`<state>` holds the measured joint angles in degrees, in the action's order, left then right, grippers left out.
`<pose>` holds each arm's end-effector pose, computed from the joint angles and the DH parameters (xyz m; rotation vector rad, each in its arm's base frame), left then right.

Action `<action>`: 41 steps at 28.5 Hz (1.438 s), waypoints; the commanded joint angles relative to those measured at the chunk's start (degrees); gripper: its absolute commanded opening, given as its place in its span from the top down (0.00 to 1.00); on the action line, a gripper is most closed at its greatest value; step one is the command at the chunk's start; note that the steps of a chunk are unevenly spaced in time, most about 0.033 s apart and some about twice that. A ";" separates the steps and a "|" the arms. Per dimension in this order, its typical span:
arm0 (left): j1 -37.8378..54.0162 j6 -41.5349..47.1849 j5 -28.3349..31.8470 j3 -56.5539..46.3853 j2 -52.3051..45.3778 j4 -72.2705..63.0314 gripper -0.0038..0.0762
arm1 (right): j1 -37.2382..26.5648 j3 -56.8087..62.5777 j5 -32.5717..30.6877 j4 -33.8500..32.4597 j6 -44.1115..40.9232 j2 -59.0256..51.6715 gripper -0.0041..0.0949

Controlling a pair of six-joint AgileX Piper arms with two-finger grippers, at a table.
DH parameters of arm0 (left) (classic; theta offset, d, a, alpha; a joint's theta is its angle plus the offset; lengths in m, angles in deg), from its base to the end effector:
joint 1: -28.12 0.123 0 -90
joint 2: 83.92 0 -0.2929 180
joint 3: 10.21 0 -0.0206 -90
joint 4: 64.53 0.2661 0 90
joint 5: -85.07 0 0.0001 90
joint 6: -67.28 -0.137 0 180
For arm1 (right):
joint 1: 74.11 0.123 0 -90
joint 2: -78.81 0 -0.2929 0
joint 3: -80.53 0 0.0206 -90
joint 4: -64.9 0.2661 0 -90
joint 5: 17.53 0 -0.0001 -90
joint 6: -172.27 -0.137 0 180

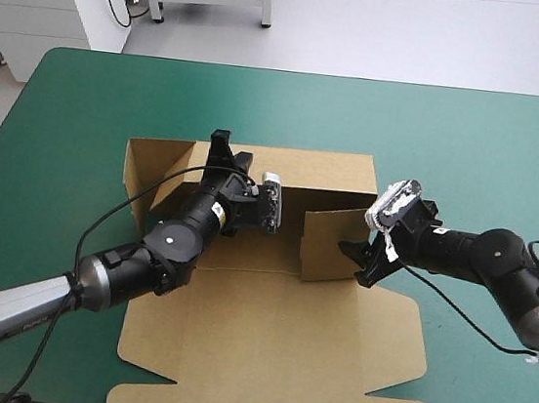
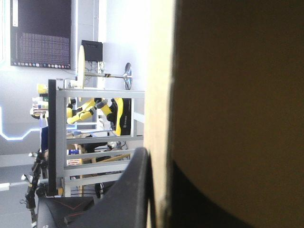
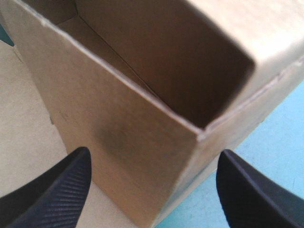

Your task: Fold the box

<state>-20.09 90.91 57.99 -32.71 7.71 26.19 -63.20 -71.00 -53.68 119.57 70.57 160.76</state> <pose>0.2939 -0.2351 0.2767 1.5046 1.3187 0.6819 0.2849 0.1221 0.2571 -1.0048 2.0102 0.4090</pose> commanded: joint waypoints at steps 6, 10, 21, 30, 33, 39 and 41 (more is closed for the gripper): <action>-1.01 0.21 2.32 -1.98 -1.52 -2.02 0.96 | 2.72 -1.64 7.02 1.62 0.46 -0.34 0.30; -1.01 0.31 6.35 -1.98 -1.52 -3.02 0.96 | 2.72 -1.68 7.56 2.24 0.44 0.42 0.51; -1.63 0.21 7.85 -2.27 -1.52 -4.46 0.96 | 2.76 -1.68 5.78 6.21 0.54 0.57 0.91; -1.63 0.12 7.66 -2.27 -2.00 -4.36 0.51 | 2.76 -1.68 9.03 7.78 -3.03 0.57 0.98; -1.63 0.32 6.77 -2.27 -2.82 -4.21 0.30 | 2.76 -1.68 10.06 7.78 -4.44 0.57 0.98; -6.77 0.32 2.30 -1.91 -7.95 -2.63 0.24 | 2.76 -1.68 13.58 7.78 -6.60 0.57 0.98; -13.11 0.32 -0.45 -1.81 -11.21 -2.92 0.24 | 2.76 -1.68 14.78 7.78 -7.12 0.57 0.98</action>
<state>-29.01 90.37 60.17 -36.02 0.45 22.49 -60.73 -70.63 -38.93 125.52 63.43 163.32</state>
